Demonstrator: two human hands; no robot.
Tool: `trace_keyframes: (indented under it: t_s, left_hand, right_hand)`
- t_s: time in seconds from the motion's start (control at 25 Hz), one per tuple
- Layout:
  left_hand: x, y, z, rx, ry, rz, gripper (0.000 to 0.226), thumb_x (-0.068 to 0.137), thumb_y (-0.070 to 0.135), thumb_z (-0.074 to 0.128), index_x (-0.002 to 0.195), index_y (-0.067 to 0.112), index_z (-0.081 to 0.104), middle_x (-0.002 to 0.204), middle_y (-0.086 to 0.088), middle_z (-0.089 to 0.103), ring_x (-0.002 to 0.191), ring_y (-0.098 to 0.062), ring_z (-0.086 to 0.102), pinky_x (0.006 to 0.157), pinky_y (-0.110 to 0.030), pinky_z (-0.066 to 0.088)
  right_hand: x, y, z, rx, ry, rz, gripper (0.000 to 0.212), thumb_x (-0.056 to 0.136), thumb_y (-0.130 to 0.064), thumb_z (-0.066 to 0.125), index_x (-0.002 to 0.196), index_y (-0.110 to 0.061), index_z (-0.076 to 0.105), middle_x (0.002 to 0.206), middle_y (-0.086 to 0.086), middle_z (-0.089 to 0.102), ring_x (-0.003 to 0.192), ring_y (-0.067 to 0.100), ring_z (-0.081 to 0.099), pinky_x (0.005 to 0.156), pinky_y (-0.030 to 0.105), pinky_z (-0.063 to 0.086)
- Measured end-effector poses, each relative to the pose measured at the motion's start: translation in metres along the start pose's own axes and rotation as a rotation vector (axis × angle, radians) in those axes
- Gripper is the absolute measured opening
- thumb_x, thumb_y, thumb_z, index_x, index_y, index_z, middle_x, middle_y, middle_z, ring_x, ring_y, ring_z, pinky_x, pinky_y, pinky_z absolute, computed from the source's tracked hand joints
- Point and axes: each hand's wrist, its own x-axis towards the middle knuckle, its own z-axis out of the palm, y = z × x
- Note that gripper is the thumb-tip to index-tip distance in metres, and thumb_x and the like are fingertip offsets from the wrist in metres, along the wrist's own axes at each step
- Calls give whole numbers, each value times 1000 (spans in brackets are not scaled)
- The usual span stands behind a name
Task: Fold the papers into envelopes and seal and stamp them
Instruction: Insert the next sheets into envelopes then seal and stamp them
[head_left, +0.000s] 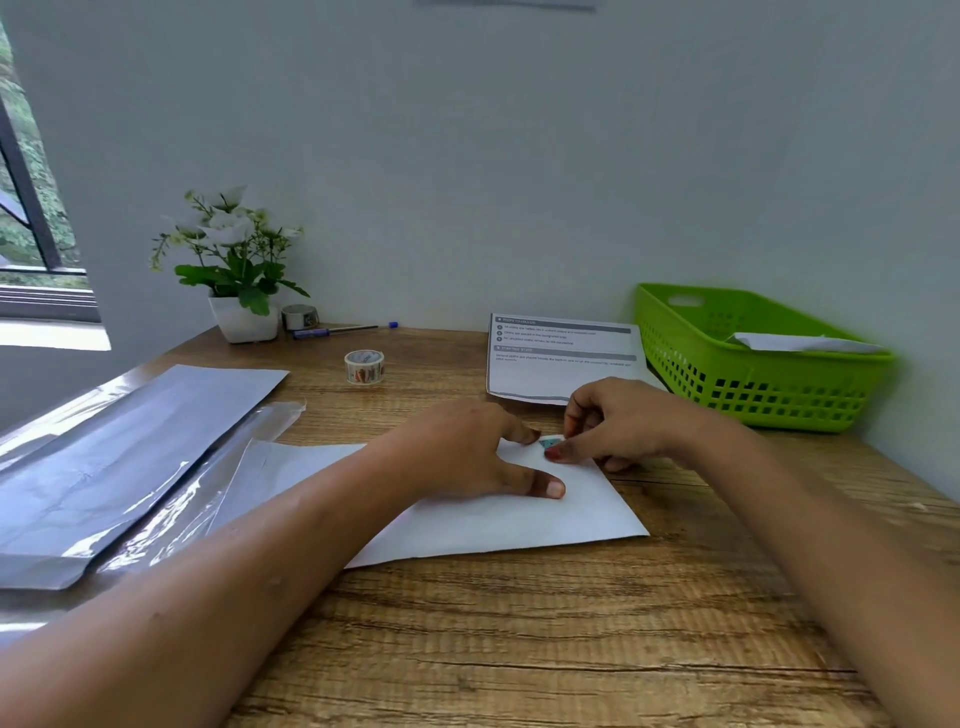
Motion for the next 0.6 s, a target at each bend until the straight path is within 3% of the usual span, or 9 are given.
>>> trace_keyframes:
  t_s: [0.4, 0.6]
  left_hand:
    - [1, 0, 1, -24, -27, -19, 83, 70, 77, 52, 139, 31, 43, 136, 3, 51, 119, -20, 49, 89, -32, 38]
    - [-2, 2, 1, 17, -19, -1, 83, 75, 74, 49, 143, 28, 39, 139, 1, 49, 123, -21, 46, 91, -32, 36]
  right_hand:
    - [0, -8, -2, -38, -62, 48, 32, 74, -35, 77, 94, -16, 60, 83, -1, 54, 71, 12, 55, 62, 21, 53]
    - [2, -2, 5, -71, 53, 14, 29, 76, -39, 75, 89, -16, 61, 81, -1, 58, 71, 13, 59, 71, 27, 56]
